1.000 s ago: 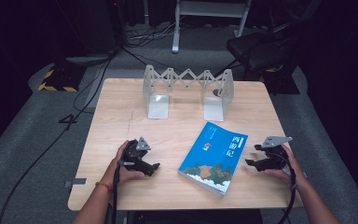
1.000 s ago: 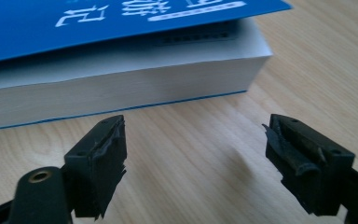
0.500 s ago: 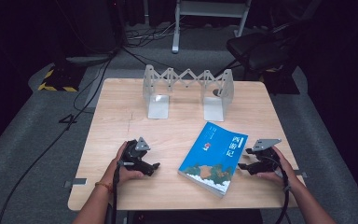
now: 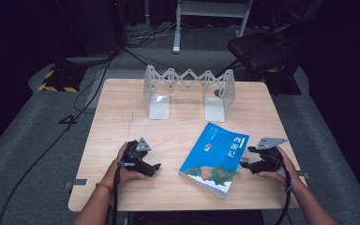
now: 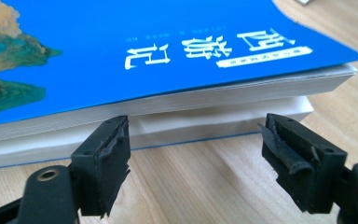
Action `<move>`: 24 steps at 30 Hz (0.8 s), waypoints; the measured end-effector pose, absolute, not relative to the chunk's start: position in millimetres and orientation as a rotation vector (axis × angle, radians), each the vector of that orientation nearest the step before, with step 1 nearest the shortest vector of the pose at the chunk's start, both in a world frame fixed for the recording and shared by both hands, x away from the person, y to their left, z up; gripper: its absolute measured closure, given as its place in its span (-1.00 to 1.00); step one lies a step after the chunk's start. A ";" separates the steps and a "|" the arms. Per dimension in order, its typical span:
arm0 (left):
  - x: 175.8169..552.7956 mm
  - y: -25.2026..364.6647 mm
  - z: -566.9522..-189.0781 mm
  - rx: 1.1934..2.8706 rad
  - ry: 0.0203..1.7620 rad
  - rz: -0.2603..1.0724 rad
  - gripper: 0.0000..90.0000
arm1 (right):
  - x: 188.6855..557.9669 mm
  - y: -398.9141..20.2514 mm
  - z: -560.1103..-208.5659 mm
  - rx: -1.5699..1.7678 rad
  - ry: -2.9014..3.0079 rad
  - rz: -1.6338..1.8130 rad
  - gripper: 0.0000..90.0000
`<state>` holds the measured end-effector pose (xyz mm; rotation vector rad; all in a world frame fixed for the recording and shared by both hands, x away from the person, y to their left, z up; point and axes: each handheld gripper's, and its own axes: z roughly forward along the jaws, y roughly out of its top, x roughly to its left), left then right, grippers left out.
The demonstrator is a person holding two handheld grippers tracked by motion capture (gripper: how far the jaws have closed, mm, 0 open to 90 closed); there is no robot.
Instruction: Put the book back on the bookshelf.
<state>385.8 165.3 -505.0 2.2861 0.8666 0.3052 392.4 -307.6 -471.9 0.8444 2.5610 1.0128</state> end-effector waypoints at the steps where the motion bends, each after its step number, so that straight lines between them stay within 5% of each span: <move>1: 385.8 165.0 -504.8 2.288 0.869 0.305 -0.99 | 392.1 -306.9 -470.3 0.835 2.555 1.011 -0.47; 5: 383.8 162.8 -501.6 2.319 0.856 0.294 -0.96 | 392.8 -303.7 -461.8 0.821 2.538 1.034 -0.47; 9: 379.7 159.3 -495.0 2.324 0.782 0.228 -0.53 | 396.3 -297.8 -454.0 0.801 2.520 1.054 -0.47; 15: 368.7 140.4 -475.1 2.279 0.694 0.226 -0.60 | 401.3 -279.9 -445.4 0.767 2.508 1.016 -0.47; 24: 330.0 45.7 -454.4 2.323 0.424 0.202 -0.59 | 404.1 -268.6 -431.2 0.782 2.477 1.064 -0.47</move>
